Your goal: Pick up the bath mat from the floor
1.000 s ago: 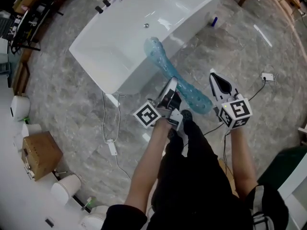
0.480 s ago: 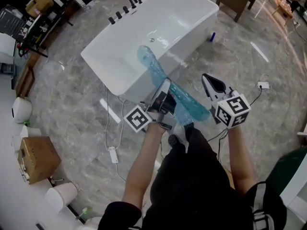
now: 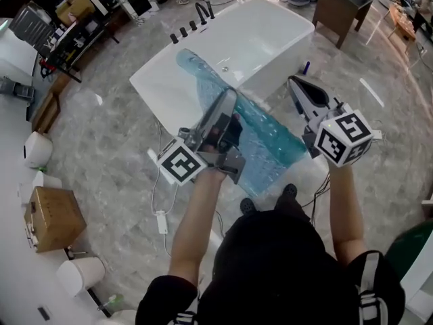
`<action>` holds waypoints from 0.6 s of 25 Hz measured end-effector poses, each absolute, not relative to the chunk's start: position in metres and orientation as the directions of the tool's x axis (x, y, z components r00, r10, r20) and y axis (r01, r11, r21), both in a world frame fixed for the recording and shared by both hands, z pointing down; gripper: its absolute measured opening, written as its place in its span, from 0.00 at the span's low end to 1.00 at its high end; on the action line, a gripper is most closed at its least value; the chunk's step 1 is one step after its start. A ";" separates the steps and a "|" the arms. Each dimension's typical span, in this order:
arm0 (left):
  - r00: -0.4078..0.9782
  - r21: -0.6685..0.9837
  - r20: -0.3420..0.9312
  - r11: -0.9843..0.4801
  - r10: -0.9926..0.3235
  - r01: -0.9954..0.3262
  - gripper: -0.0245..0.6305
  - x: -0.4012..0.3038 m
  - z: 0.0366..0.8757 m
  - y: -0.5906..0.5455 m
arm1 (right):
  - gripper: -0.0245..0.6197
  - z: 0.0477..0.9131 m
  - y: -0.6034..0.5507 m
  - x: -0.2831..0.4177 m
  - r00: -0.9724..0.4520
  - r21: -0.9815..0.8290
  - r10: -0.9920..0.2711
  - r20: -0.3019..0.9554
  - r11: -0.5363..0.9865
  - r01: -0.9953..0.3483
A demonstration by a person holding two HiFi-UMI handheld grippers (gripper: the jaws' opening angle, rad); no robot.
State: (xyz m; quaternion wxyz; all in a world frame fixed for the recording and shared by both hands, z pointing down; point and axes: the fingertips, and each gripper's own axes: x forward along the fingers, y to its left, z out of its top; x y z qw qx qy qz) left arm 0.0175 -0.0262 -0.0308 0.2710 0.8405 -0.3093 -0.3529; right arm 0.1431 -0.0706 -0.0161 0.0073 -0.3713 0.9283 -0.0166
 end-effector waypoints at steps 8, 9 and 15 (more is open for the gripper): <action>0.499 0.680 -0.468 -0.658 -0.729 -0.324 0.09 0.004 -0.069 -0.024 | 0.06 -0.050 -0.068 0.131 -0.768 0.040 -0.639 -0.041 0.767 -0.640; 0.494 0.680 -0.466 -0.655 -0.734 -0.329 0.09 0.001 -0.071 -0.024 | 0.06 -0.050 -0.068 0.127 -0.770 0.044 -0.637 -0.040 0.769 -0.638; 0.482 0.680 -0.445 -0.635 -0.755 -0.366 0.09 -0.006 -0.072 -0.030 | 0.06 -0.052 -0.072 0.117 -0.769 0.035 -0.638 -0.047 0.768 -0.639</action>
